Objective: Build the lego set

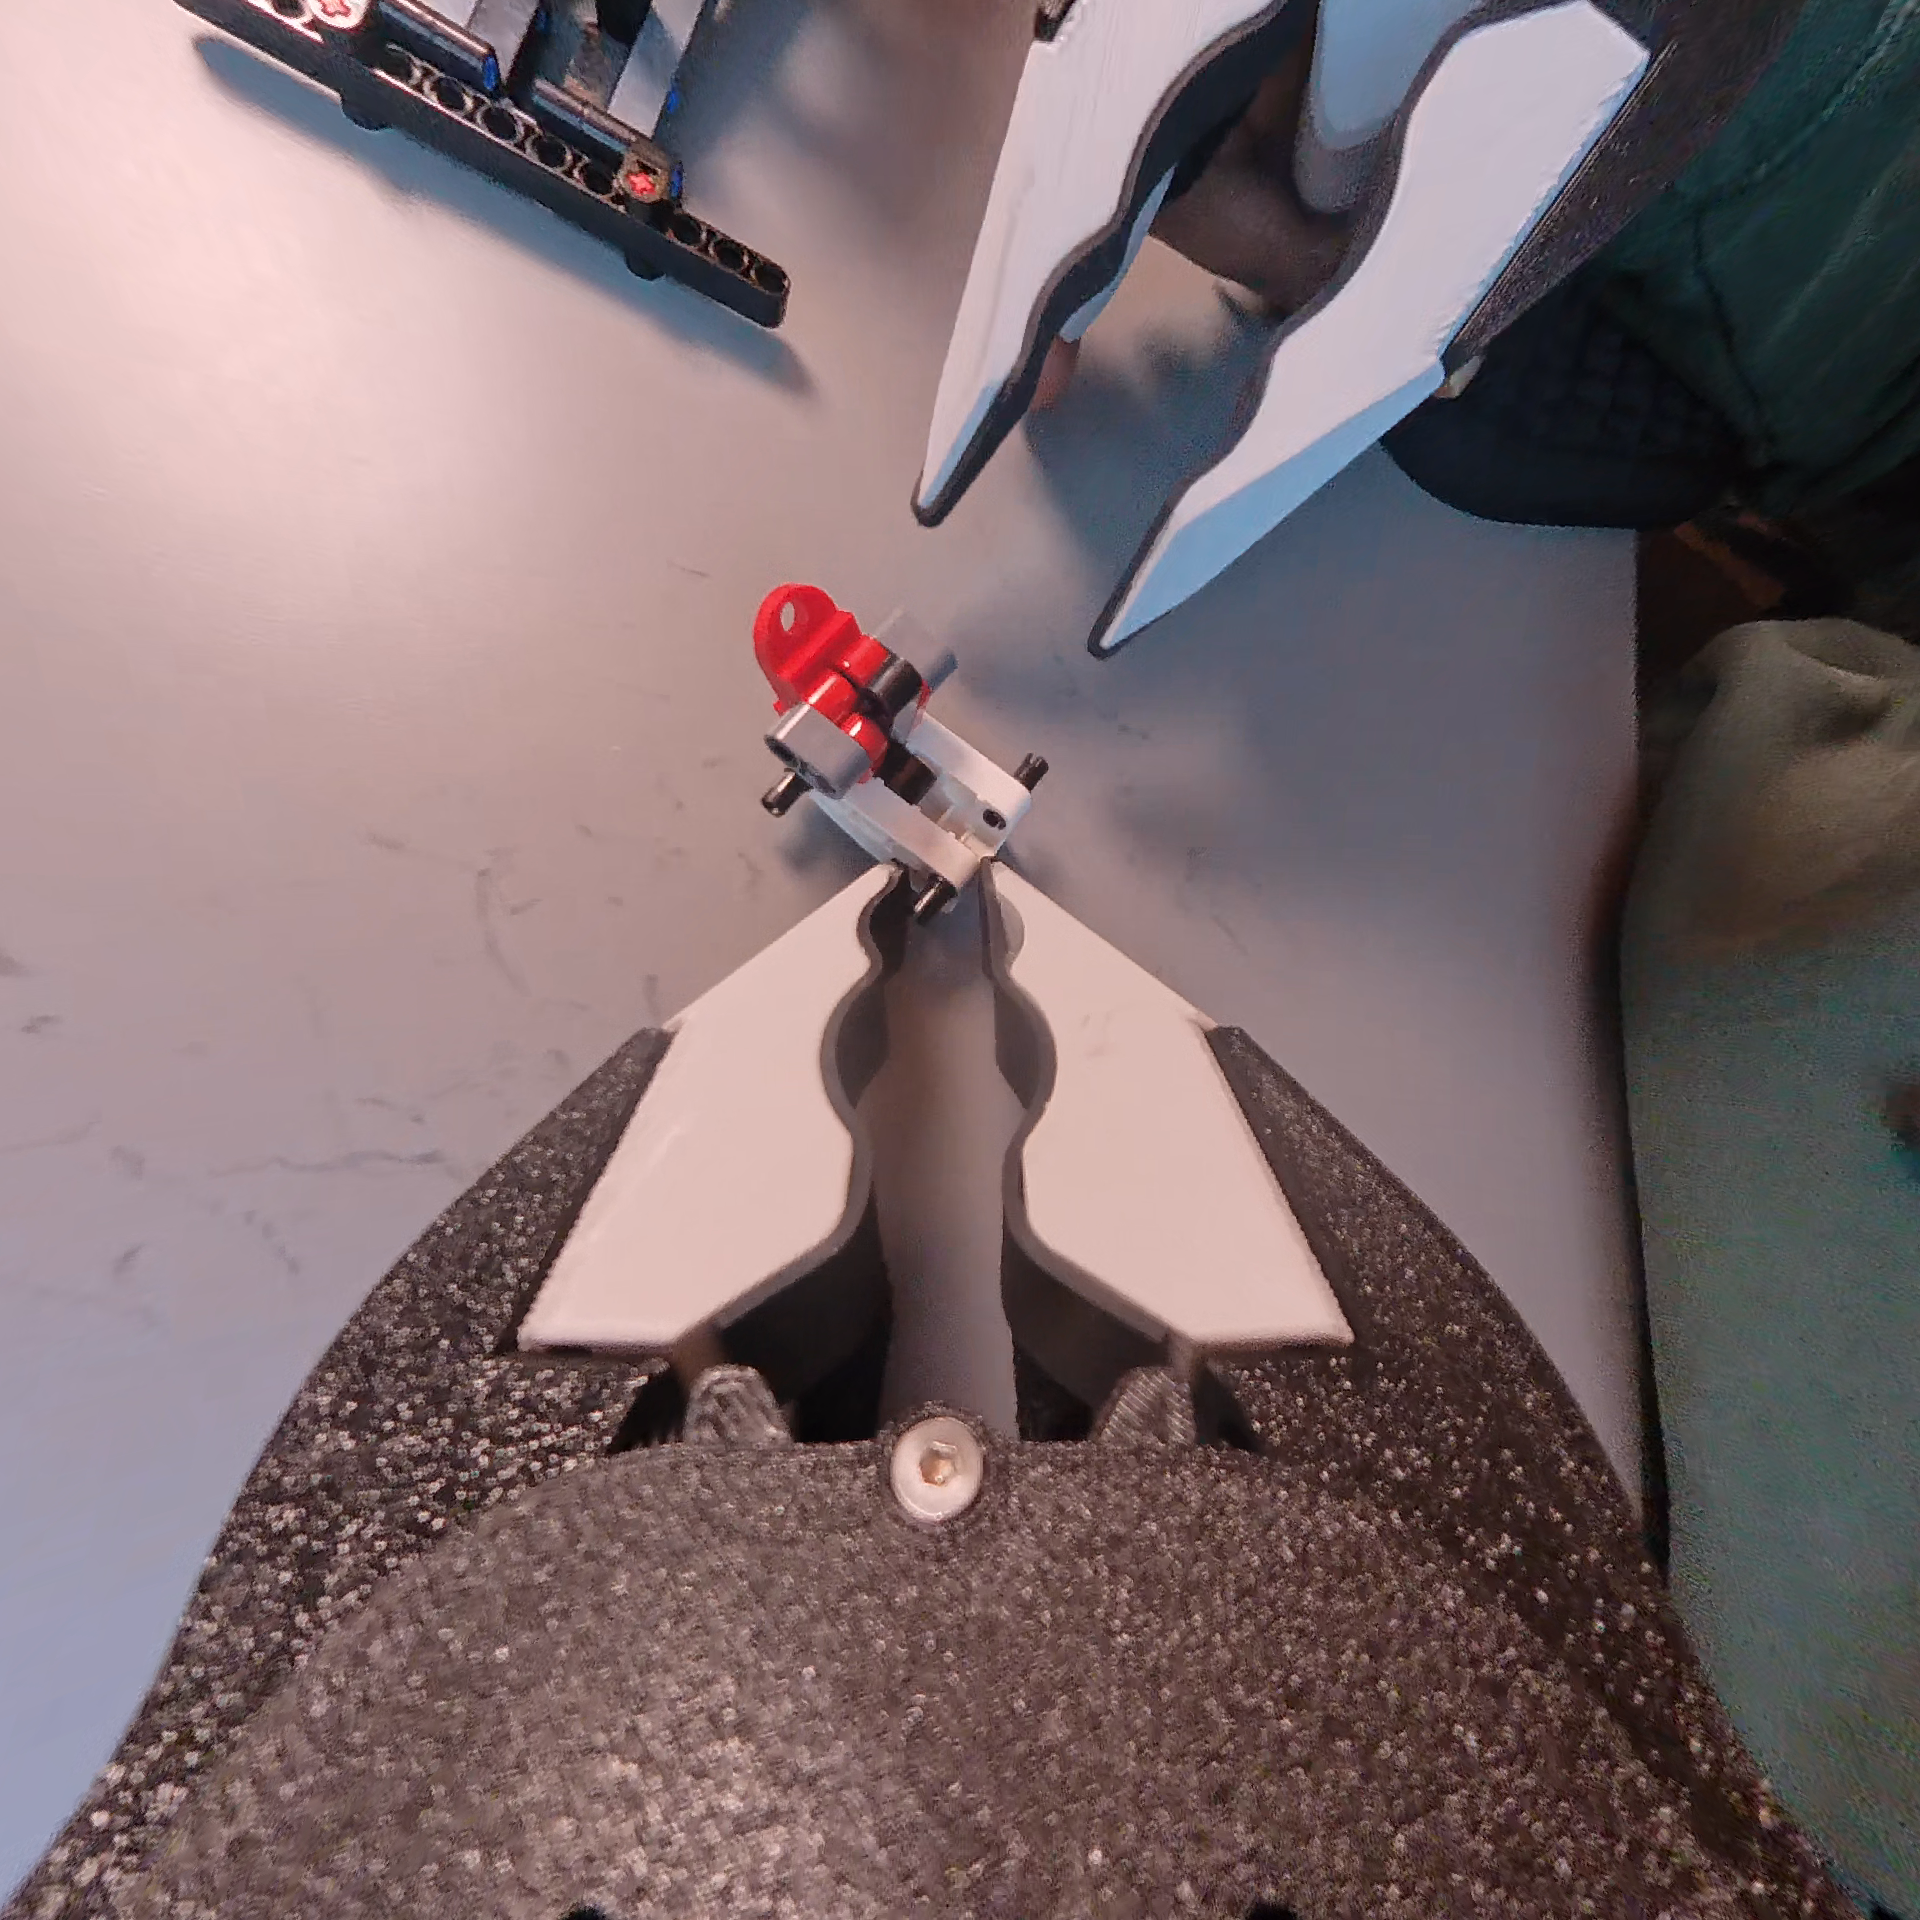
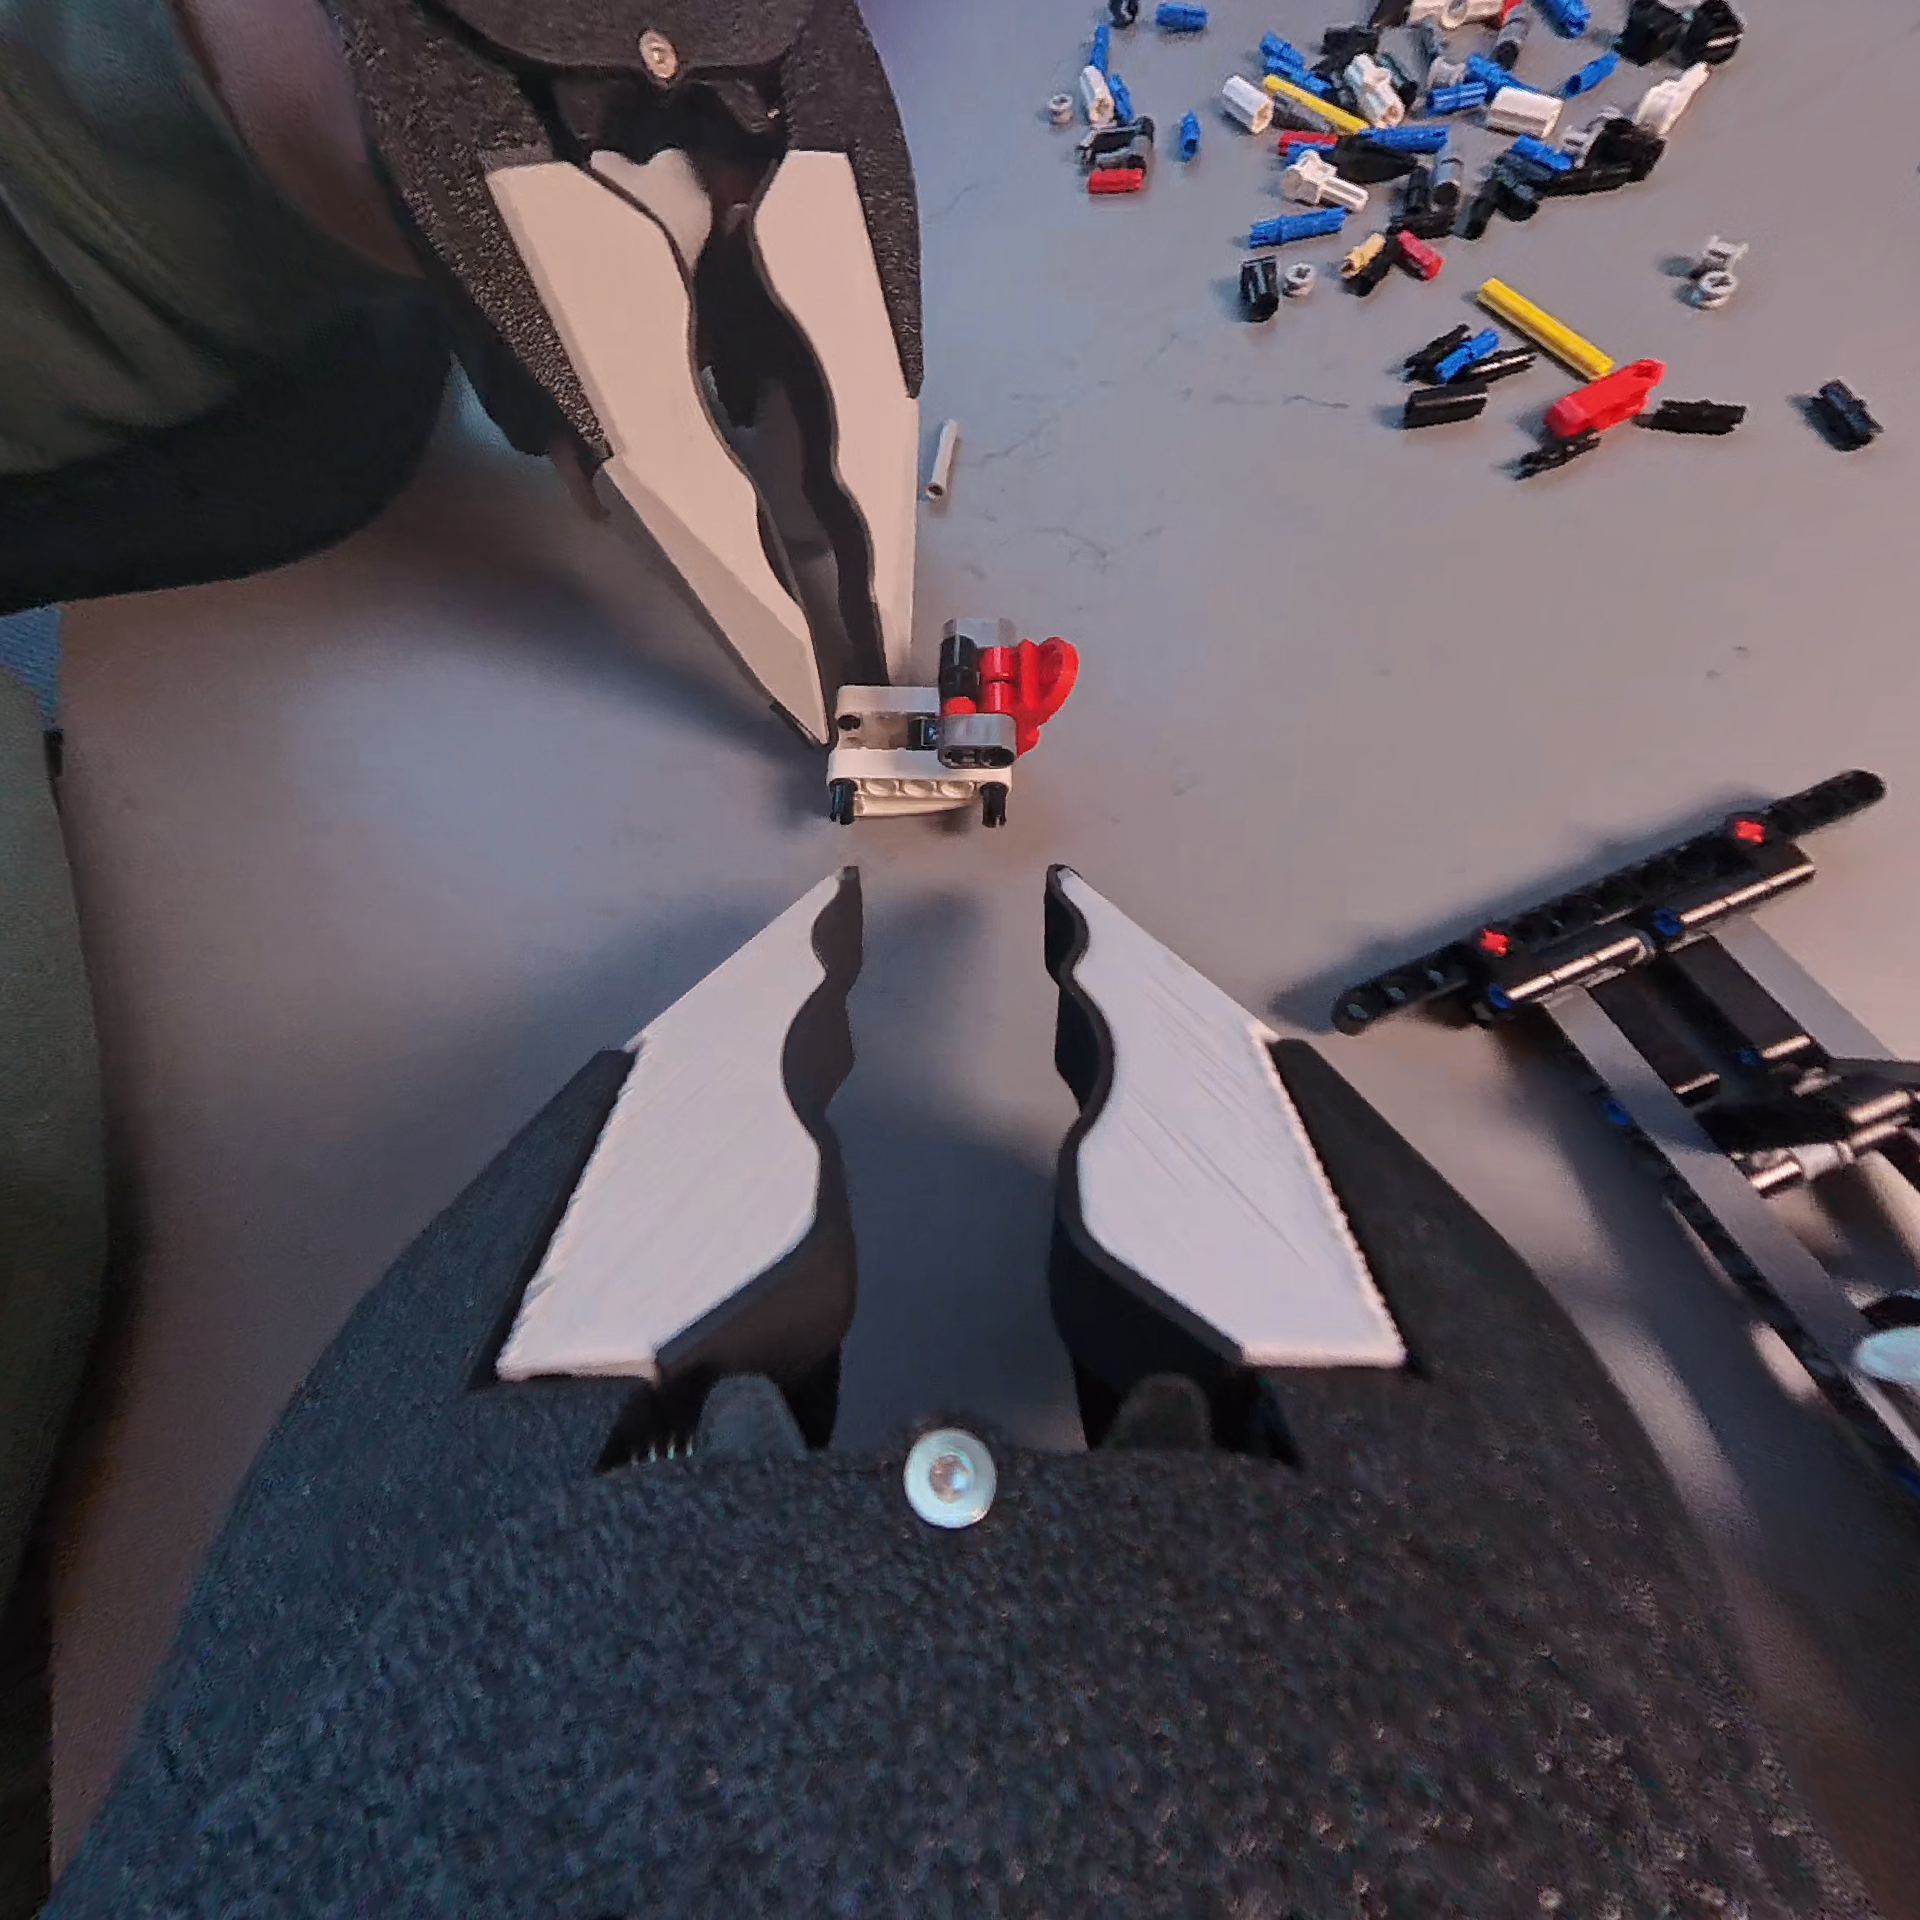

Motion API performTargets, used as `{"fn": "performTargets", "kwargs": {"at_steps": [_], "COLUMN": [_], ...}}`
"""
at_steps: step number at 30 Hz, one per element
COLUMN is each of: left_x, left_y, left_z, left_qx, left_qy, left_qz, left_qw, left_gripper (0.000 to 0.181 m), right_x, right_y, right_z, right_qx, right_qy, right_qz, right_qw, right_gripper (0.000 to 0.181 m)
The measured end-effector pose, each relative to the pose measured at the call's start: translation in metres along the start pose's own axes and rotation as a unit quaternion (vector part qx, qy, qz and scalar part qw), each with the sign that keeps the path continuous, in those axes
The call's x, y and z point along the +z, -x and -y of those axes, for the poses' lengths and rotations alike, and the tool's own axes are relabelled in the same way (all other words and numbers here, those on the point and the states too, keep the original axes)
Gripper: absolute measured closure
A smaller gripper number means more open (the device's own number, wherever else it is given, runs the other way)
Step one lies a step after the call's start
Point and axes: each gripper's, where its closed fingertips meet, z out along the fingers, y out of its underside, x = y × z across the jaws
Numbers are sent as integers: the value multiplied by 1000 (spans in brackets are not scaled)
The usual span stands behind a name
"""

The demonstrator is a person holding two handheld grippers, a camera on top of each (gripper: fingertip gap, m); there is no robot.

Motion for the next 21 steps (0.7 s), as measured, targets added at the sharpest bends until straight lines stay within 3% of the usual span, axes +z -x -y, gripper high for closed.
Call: {"fn": "performTargets", "kwargs": {"at_steps": [12,21], "left_x": [-6,-19], "left_y": [-6,-19], "left_z": [6,14], "left_qx": [5,15], "left_qy": [-5,-22], "left_qz": [-13,-33], "left_qw": [1000,999], "left_gripper": [168,168], "right_x": [11,16], "right_y": [11,20], "right_z": [14,28], "right_qx": [0,-11], "right_qy": [-34,-62], "right_qz": [-1,17], "right_qw": [999,998], "right_gripper": [108,109]}}
